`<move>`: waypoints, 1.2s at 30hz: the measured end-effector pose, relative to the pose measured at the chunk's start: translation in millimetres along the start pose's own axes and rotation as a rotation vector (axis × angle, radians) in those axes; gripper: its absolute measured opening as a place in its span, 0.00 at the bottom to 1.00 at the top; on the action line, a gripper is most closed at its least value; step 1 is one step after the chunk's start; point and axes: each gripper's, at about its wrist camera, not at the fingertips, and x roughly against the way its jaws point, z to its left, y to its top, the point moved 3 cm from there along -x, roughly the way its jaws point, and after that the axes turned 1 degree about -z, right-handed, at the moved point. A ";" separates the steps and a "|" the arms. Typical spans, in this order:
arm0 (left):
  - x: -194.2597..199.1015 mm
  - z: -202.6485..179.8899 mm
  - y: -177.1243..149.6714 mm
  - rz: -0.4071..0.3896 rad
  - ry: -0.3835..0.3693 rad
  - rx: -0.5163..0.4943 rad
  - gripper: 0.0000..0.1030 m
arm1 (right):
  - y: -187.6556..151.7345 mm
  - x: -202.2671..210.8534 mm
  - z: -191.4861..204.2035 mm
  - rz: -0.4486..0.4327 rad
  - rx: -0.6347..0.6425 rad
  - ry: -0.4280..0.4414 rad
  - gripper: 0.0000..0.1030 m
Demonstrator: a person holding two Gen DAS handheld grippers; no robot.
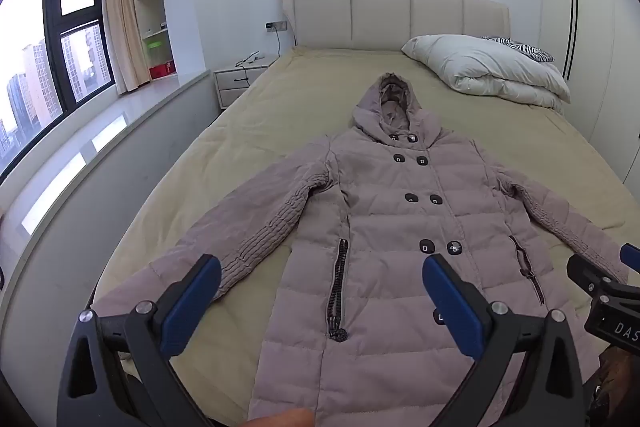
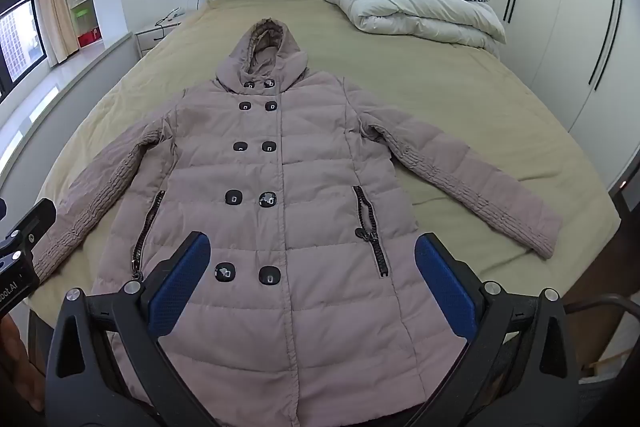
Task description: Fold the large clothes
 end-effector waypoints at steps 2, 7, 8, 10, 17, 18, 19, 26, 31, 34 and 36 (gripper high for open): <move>0.1 0.2 0.0 0.004 0.001 -0.003 1.00 | -0.1 -0.2 0.3 -0.003 -0.004 0.004 1.00; 2.7 4.0 -0.4 0.005 0.001 0.000 1.00 | -0.2 -0.5 0.2 -0.003 -0.002 0.001 1.00; -0.3 -0.4 0.0 0.008 0.005 -0.010 1.00 | -0.2 -0.3 0.0 -0.003 -0.002 0.001 1.00; 0.1 -0.3 -0.1 0.006 0.006 -0.012 1.00 | -0.8 -1.6 2.0 0.000 0.000 -0.001 1.00; -0.1 -0.5 0.0 0.008 0.007 -0.010 1.00 | -0.5 -0.6 0.1 0.000 -0.001 -0.001 1.00; 0.2 -0.6 -0.1 0.008 0.007 -0.011 1.00 | -0.5 -0.4 -0.1 0.001 0.000 -0.002 1.00; -0.3 -0.4 -0.1 0.008 0.009 -0.012 1.00 | -0.5 -0.2 -0.3 0.000 0.000 -0.002 1.00; -0.3 -0.4 -0.1 0.009 0.009 -0.013 1.00 | -0.6 -0.7 0.1 0.002 0.002 -0.001 1.00; 0.6 0.2 -0.1 0.010 0.008 -0.012 1.00 | -0.7 -1.3 0.6 0.002 0.001 -0.001 1.00; 1.7 1.1 -0.1 0.009 0.010 -0.012 1.00 | -0.7 -1.4 0.6 0.002 0.002 -0.001 1.00; 2.5 2.1 -0.2 0.011 0.009 -0.011 1.00 | -0.8 -1.3 0.7 0.002 0.002 -0.001 1.00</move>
